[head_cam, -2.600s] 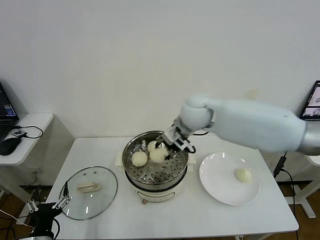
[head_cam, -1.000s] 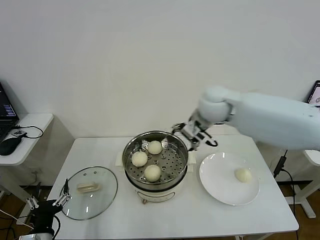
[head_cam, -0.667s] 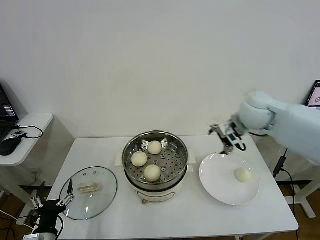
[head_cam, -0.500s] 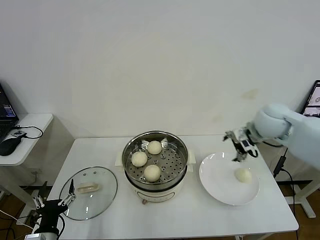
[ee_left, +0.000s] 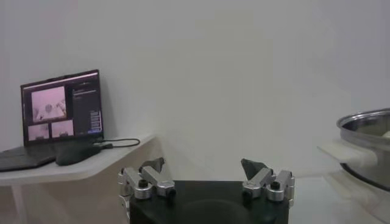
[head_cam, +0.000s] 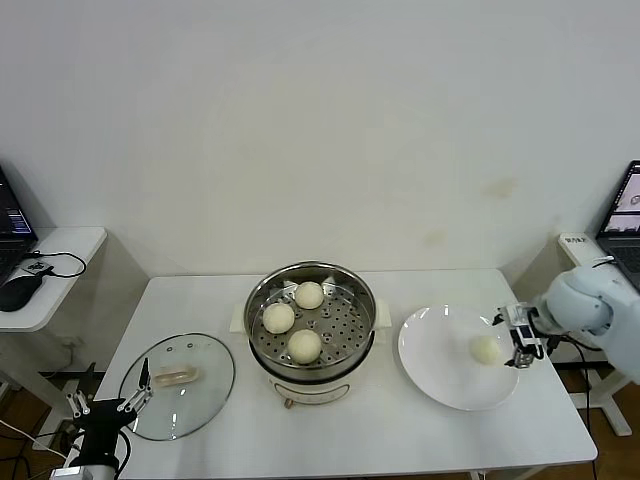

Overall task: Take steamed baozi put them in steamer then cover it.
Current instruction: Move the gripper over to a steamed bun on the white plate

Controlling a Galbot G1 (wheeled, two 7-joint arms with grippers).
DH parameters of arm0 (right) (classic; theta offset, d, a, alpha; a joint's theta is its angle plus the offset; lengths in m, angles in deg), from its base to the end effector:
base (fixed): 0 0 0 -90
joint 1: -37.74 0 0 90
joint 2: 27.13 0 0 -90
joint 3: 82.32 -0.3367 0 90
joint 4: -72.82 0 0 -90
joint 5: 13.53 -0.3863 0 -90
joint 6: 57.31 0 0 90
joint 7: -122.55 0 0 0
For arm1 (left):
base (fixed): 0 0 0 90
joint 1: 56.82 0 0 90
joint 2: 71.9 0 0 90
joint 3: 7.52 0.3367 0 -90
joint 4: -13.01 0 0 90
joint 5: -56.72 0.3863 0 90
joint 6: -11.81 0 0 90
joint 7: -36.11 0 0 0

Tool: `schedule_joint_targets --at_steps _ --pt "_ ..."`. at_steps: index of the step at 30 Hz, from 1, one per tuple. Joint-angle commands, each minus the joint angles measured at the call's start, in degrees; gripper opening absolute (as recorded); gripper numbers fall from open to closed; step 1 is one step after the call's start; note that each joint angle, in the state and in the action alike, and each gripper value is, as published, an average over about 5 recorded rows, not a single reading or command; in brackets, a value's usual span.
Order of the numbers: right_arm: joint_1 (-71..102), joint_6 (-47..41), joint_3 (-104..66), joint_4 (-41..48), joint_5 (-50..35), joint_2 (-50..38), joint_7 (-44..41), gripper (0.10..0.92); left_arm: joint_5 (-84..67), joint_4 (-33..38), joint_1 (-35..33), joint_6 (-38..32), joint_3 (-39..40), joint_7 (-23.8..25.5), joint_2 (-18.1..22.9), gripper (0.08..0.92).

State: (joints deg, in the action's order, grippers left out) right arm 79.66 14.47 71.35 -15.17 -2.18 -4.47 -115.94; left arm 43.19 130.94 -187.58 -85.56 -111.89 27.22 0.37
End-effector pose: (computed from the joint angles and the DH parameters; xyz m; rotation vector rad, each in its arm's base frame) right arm 0.4524 -0.1899 -0.1761 1.0402 -1.4183 1.4452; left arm 0.1704 0.1281 -0.3087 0.3054 -3.0807 -0.2570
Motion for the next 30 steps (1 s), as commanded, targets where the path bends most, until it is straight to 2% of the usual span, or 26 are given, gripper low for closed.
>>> schedule_joint_targets --at_steps 1,20,30 --pt "12.2 0.0 -10.7 6.2 3.4 2.5 1.1 0.823 0.0 0.1 -0.2 0.1 -0.1 0.0 0.1 0.823" --pt "8.8 0.1 -9.2 13.9 5.1 11.0 3.2 0.813 0.0 -0.6 0.1 0.0 -0.5 -0.1 0.2 0.823" --pt "7.9 0.0 -8.8 15.7 5.7 12.8 2.7 0.778 0.1 -0.8 0.2 0.0 -0.3 -0.2 0.4 0.823"
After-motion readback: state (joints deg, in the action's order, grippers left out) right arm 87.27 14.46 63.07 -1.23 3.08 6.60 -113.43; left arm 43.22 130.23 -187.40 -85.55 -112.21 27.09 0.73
